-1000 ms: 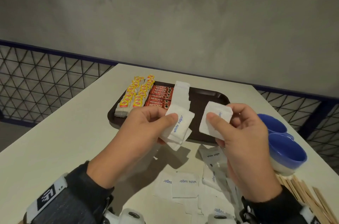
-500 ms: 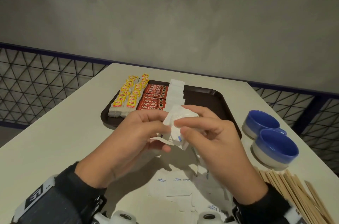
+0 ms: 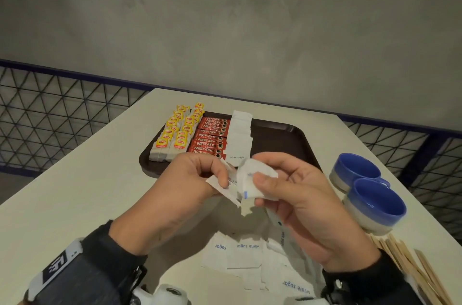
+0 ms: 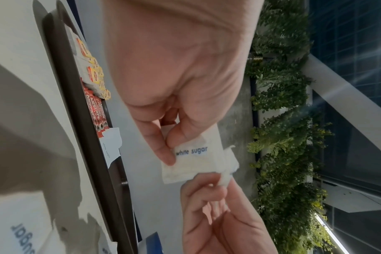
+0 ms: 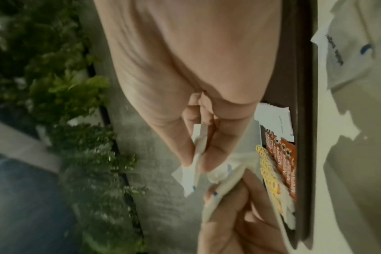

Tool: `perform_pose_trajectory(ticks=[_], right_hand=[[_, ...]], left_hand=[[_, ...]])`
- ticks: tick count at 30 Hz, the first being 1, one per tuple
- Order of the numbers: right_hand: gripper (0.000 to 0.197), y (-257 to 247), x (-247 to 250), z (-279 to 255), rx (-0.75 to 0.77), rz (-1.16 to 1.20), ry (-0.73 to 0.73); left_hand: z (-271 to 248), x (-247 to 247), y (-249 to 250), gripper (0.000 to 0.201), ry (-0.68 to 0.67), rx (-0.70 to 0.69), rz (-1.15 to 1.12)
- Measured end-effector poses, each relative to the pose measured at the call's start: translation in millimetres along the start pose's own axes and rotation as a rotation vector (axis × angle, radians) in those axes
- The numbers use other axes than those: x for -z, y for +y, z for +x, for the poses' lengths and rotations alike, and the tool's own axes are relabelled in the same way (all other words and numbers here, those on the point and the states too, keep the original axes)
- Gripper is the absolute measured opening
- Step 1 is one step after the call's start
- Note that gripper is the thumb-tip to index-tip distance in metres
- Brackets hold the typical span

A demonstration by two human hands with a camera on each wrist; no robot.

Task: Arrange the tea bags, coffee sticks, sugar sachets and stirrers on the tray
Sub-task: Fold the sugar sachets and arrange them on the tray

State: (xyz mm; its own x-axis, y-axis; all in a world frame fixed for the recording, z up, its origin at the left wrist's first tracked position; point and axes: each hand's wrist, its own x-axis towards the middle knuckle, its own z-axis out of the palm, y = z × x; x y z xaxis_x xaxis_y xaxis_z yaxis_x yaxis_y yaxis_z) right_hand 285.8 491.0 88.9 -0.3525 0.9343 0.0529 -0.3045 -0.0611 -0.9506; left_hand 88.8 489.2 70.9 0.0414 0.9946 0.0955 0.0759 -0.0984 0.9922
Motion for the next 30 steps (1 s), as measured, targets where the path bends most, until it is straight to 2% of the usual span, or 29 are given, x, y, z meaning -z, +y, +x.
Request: perform_pose_trajectory(ticks=[6,11,14,17,21,23,26,30], right_hand=[[0.031,14,-8,-2,0.175,-0.459,0.061],[0.036,16,-14,-4,0.274,-0.625,0.069],[0.039,12,-13,-5,0.331,-0.804,0.067],[0.031,12,-9,-4,0.341,-0.914,0.038],[0.031,14,-8,-3,0.334,-0.827,0.036],[0.028,14,-8,-3,0.306,-0.724,0.069],[0.010,11,0,0,0.290,-0.575,0.158],[0.006,6,3,1,0.241,-0.451,0.165]], left_hand=[[-2,-4,-2,0.018,0.009,-0.073,-0.014],[-2,-5,-2,0.024,0.005,-0.061,-0.063],[-2,-7,-1,0.028,-0.008,-0.036,-0.098],[-3,-9,0,0.024,-0.020,-0.029,-0.119],[-5,-13,0,0.018,-0.062,0.032,-0.130],[-4,-14,1,0.028,-0.065,0.103,-0.204],[-4,-12,6,0.040,-0.081,0.177,-0.302],[-5,-8,4,0.021,-0.145,0.118,-0.229]])
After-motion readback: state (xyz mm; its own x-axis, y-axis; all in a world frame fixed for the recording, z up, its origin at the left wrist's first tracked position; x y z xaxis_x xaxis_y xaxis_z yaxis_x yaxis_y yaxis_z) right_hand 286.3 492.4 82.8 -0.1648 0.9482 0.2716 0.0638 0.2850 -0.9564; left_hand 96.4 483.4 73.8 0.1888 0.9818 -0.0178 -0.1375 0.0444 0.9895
